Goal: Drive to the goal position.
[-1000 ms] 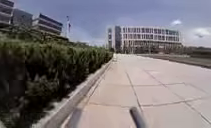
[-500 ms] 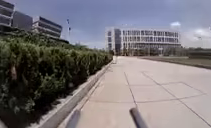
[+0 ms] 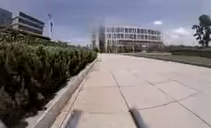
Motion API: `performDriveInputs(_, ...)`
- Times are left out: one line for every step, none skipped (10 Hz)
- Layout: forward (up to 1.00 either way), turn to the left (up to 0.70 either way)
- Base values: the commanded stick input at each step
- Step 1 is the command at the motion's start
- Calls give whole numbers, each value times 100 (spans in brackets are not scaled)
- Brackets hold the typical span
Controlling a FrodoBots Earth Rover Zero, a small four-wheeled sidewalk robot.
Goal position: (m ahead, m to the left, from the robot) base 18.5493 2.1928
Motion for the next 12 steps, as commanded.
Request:
performDriveInputs(70, 0)
performDriveInputs(70, 0)
performDriveInputs(70, 0)
performDriveInputs(70, 0)
performDriveInputs(70, 0)
performDriveInputs(70, 0)
performDriveInputs(70, 0)
performDriveInputs(70, 0)
performDriveInputs(70, 0)
performDriveInputs(70, 0)
performDriveInputs(70, 0)
performDriveInputs(70, 0)
